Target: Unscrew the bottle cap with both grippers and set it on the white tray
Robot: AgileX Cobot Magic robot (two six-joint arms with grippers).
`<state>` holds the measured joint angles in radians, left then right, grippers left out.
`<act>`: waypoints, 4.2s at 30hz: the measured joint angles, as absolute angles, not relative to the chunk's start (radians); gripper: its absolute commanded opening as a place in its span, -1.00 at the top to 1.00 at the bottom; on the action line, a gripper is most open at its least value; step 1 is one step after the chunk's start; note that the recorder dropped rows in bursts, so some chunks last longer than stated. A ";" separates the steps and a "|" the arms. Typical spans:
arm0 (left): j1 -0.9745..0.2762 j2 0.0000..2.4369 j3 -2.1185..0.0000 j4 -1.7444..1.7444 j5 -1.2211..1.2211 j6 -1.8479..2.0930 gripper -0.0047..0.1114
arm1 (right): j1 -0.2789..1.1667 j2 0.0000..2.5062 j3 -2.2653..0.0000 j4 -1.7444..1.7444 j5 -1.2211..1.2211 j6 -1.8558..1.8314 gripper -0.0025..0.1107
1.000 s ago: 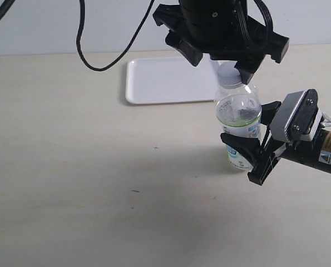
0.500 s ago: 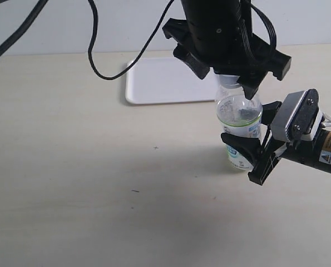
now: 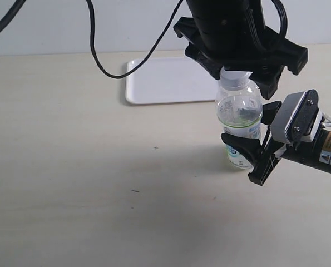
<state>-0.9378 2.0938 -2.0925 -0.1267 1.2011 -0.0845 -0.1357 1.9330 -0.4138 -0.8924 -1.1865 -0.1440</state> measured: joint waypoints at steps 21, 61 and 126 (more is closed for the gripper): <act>-0.923 2.091 -2.093 -0.127 1.200 -0.067 0.23 | -0.136 1.933 -0.414 -0.892 -1.189 -0.146 0.96; -0.925 2.089 -2.093 -0.076 1.225 -0.837 0.92 | -0.136 1.933 -0.414 -0.892 -1.189 -0.146 0.96; -0.920 2.096 -2.093 -0.068 1.203 -0.134 -0.15 | -0.136 1.933 -0.414 -0.887 -1.185 -0.129 0.96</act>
<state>-0.9196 2.0963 -2.0925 -0.0682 1.2030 -0.1343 -0.1357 1.9330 -0.4138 -0.8869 -1.1847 -0.1293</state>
